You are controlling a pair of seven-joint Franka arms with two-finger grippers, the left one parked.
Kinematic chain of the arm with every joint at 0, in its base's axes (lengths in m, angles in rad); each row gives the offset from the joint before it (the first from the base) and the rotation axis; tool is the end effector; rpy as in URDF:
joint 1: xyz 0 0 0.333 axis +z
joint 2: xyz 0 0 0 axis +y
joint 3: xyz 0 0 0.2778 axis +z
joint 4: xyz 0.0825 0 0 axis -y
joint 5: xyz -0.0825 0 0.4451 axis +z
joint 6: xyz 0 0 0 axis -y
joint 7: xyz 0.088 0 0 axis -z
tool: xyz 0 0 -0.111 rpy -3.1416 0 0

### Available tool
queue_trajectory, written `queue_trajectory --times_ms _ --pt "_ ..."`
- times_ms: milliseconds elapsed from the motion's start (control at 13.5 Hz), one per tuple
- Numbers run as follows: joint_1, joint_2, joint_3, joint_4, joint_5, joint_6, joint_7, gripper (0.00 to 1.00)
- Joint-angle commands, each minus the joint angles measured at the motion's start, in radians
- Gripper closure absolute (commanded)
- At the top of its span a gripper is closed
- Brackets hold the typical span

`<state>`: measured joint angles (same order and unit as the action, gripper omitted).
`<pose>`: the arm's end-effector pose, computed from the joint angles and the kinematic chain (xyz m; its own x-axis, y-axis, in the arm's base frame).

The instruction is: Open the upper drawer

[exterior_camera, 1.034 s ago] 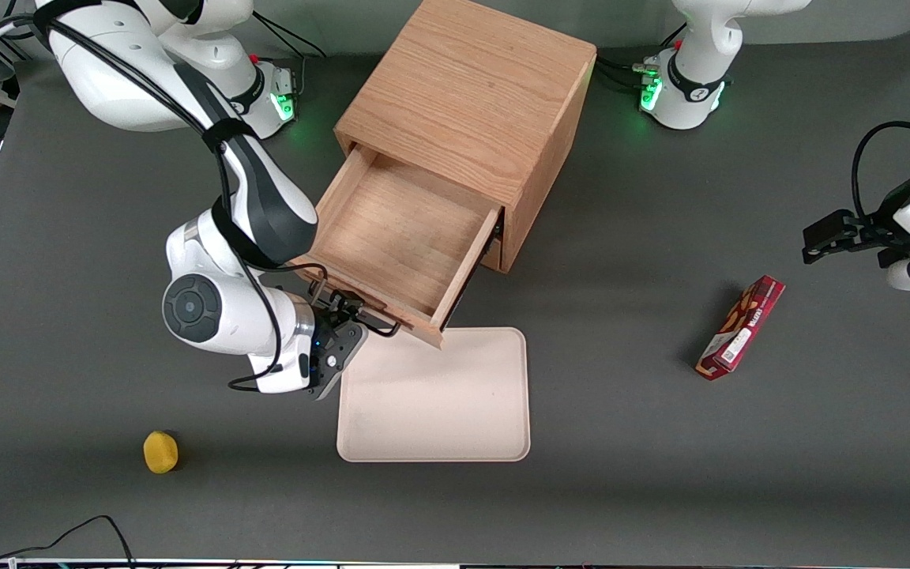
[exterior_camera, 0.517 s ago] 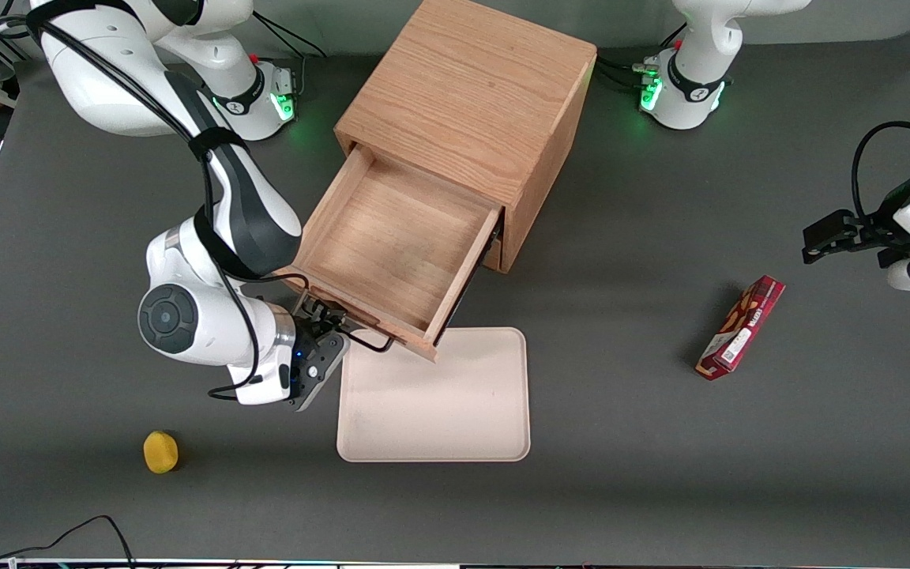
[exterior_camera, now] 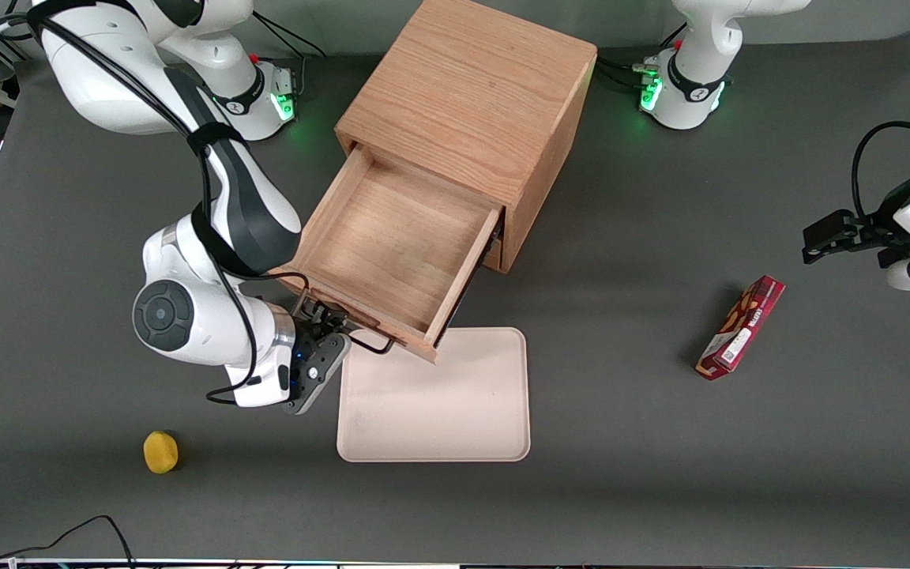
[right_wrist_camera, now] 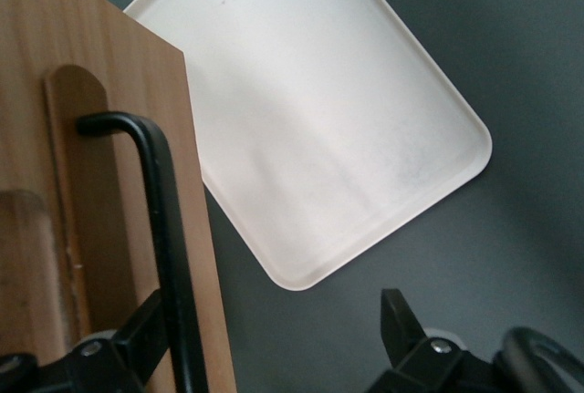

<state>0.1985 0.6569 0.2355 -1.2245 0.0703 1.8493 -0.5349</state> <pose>0.7101 0.2936 0.3426 0.6239 0.7766 0.0876 0.7757 -0.6016 -0.1906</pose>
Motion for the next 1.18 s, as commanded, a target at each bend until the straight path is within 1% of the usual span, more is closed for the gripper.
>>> queue_trajectory --times_ms 0,222,369,591,739,813,887,961,1108 --pt "0.019 0.02 -0.001 0.068 -0.014 -0.038 0.044 0.0" --pt "0.029 0.018 0.001 0.109 -0.014 -0.09 0.062 0.0" --pt "0.022 0.003 -0.001 0.15 -0.014 -0.166 0.062 0.0" --pt "0.006 -0.095 -0.007 0.157 -0.015 -0.245 0.067 0.0" --pt "-0.036 -0.169 -0.007 0.139 -0.012 -0.283 0.07 0.0" --pt "-0.048 -0.21 -0.01 0.119 -0.012 -0.35 0.07 0.0" --pt "-0.085 -0.238 -0.005 0.109 -0.01 -0.386 0.099 0.0" --pt "-0.126 -0.268 0.004 0.094 -0.01 -0.398 0.117 0.0" --pt "-0.157 -0.368 0.001 -0.005 -0.01 -0.401 0.171 0.0"
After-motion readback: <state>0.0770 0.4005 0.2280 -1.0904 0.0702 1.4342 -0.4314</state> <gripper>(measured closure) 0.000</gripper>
